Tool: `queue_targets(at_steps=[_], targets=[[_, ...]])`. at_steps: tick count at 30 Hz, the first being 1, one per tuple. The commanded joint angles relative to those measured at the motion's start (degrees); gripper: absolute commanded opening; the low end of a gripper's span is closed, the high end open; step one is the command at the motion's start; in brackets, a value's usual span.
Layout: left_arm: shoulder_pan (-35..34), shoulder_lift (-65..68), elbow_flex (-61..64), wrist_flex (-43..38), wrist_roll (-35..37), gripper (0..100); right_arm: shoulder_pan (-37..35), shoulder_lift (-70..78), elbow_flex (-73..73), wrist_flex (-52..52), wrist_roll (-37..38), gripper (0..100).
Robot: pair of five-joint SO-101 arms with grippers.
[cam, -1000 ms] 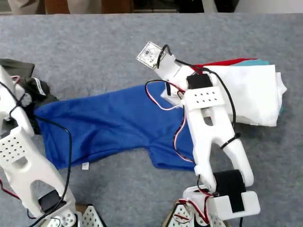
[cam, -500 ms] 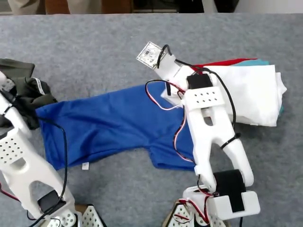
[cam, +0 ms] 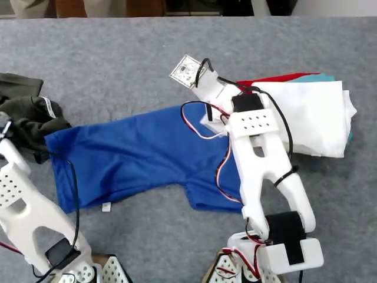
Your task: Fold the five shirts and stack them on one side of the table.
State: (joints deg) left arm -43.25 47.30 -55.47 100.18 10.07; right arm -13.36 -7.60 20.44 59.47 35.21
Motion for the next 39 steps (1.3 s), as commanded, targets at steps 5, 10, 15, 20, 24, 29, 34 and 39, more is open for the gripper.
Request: queue_targets(at_steps=[5,10,15,20,24,29,34,39], targets=[[6.33,-7.6,8.97,-0.62,6.15,25,0.13,-0.31,-0.04,-0.97,0.53,0.5],[6.15,-1.36,12.4,-8.18,6.68,22,0.22,-0.66,-0.04,-0.7,0.18,0.5],[1.76,3.12,7.21,-7.12,6.68,1,0.22,-0.66,-0.04,-0.53,0.18,0.5],[-2.29,3.12,-8.0,-1.41,6.77,2,0.22,-0.66,-0.04,-0.79,0.35,0.5],[-4.92,3.12,-29.36,0.62,6.77,2,0.22,-0.66,-0.04,-0.79,0.26,0.5],[-6.07,1.71,-39.47,-2.46,6.33,2,0.22,-0.66,-0.04,-0.7,0.18,0.5],[-7.65,1.27,-38.95,-4.04,6.68,2,0.22,-0.66,0.04,-0.44,0.18,0.5],[-6.24,5.41,-36.57,-2.55,6.86,16,0.22,-0.66,0.84,-0.62,0.18,0.5]])
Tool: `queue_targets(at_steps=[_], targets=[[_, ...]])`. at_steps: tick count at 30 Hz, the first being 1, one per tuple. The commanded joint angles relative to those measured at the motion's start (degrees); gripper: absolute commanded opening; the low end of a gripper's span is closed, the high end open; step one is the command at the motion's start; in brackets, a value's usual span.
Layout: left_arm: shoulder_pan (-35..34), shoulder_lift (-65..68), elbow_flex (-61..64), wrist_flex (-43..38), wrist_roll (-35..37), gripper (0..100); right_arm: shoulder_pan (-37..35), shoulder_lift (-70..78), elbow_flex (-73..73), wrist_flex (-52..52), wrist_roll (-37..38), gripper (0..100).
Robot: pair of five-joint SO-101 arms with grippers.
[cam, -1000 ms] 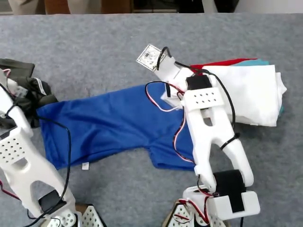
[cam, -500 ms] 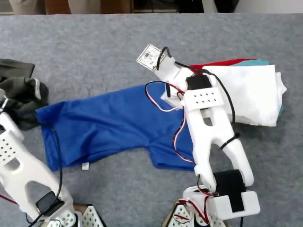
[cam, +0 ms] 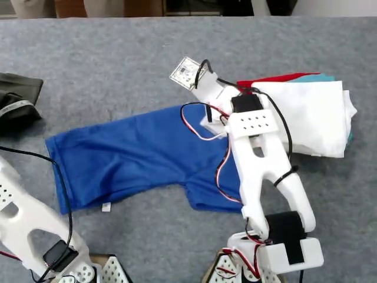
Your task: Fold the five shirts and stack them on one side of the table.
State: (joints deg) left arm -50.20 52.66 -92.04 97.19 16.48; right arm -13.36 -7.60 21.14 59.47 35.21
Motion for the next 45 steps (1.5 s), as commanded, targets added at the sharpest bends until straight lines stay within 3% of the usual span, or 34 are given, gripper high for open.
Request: queue_targets(at_steps=[1,4,7,10,13,18,22,25,30,34,39,45], targets=[[0.79,0.66,-0.26,1.58,1.23,21,0.22,-0.66,0.13,-0.53,0.18,0.5],[0.53,0.48,-1.23,3.52,6.42,29,0.22,-0.66,-0.13,-0.53,0.26,0.5],[0.26,-1.27,-3.52,3.6,7.3,29,0.22,-0.75,-1.19,-0.44,0.09,0.5],[0.79,-5.58,-3.69,3.69,7.3,26,0.22,-0.48,-3.12,-0.7,-0.88,0.5],[4.48,-11.65,-0.18,3.78,7.21,17,-0.13,1.01,-6.81,-2.2,-4.48,0.7],[15.82,-20.7,17.93,3.78,2.81,4,-0.31,10.51,-16.4,-2.99,-7.82,0.9],[23.47,-25.71,39.91,3.69,-4.04,2,-0.31,22.9,-28.09,2.55,-8.09,0.9],[25.93,-26.07,53.19,2.64,-7.3,2,-0.31,33.1,-38.11,8.18,-7.82,0.9],[25.85,-22.29,65.58,-8.88,-8.0,2,1.19,48.22,-54.81,15.03,-8.0,0.5],[25.93,-17.36,66.29,-13.71,-15.38,2,2.95,57.01,-68.09,19.96,-7.65,0.5],[24.35,-10.59,61.54,-13.89,-16.97,2,4.44,65.01,-84.35,27.16,-7.65,0.5],[24.18,-5.41,49.58,-8.7,-19.16,2,4.0,70.29,-103.6,36.66,-7.56,0.5]])
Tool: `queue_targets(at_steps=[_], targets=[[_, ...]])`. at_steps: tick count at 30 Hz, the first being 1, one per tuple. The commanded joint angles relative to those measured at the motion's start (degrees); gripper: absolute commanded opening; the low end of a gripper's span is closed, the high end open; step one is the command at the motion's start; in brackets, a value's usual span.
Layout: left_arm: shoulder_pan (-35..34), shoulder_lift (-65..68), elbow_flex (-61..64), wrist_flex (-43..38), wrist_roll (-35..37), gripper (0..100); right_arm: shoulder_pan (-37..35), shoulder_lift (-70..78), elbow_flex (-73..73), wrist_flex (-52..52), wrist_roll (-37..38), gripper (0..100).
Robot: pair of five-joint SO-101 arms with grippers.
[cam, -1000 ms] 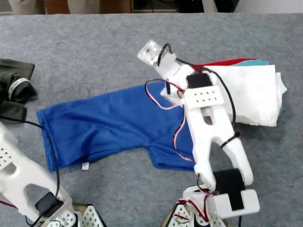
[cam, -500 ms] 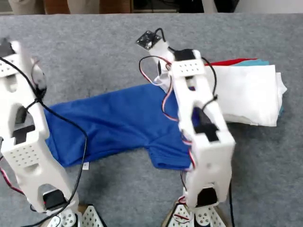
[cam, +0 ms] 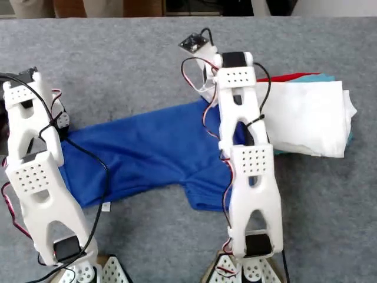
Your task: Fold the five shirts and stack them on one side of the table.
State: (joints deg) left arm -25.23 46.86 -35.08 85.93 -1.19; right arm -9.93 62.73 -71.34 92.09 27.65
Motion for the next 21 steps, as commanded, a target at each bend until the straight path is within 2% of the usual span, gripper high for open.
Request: queue_targets(at_steps=[1,5,9,14,18,21], targets=[[-0.62,0.4,-10.37,5.45,-2.11,2,0.4,0.31,-14.37,6.07,0.26,0.5],[-0.79,0.4,-25.05,15.21,-2.9,2,0.04,0.92,-23.16,10.46,2.81,0.5],[-2.02,-4.09,-26.11,15.21,-2.81,2,0.57,-3.65,-20.88,10.64,2.37,0.5],[-0.18,-19.91,-5.45,15.12,-5.63,2,0.13,-18.24,-2.68,10.46,0.62,0.5],[2.81,-35.3,15.91,14.33,-5.63,2,-0.84,-30.9,13.76,10.11,4.48,0.5],[4.4,-41.45,31.12,7.82,-5.63,2,-0.57,-36.7,24.04,9.23,6.51,0.5]])
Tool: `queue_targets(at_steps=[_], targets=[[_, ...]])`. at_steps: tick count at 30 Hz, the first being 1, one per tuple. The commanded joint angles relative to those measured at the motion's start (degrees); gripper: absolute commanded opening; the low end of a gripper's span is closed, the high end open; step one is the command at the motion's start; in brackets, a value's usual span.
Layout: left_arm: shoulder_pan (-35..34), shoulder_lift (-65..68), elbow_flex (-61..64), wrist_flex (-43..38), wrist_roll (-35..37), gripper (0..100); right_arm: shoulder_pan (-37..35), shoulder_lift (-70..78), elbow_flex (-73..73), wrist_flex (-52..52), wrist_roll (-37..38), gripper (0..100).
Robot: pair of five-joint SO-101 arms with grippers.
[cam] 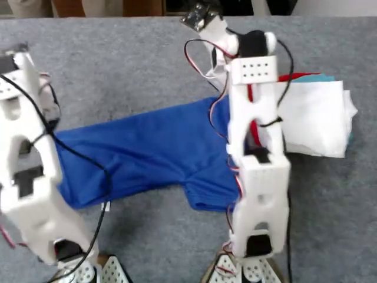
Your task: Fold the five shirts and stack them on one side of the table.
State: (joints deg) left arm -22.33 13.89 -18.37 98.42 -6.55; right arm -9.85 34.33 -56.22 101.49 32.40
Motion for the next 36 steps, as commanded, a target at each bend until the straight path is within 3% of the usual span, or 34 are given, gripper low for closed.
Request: queue_targets(at_steps=[1,7,18,26,36], targets=[[1.85,-9.45,18.64,-6.86,-0.26,2,-0.48,-9.45,12.44,-0.88,2.11,0.5],[2.81,-8.84,34.81,-11.08,-0.7,2,0.04,-13.49,31.69,-9.32,2.73,0.2],[2.64,2.95,36.66,-12.84,-1.23,2,1.63,-14.11,56.31,-31.21,2.9,0.2],[-2.2,3.65,36.13,-12.84,-7.74,2,6.55,-11.74,58.24,-34.46,7.3,0.2],[-4.92,3.65,35.87,-12.22,-11.96,2,4.88,-12.88,57.36,-33.67,7.56,0.2]])
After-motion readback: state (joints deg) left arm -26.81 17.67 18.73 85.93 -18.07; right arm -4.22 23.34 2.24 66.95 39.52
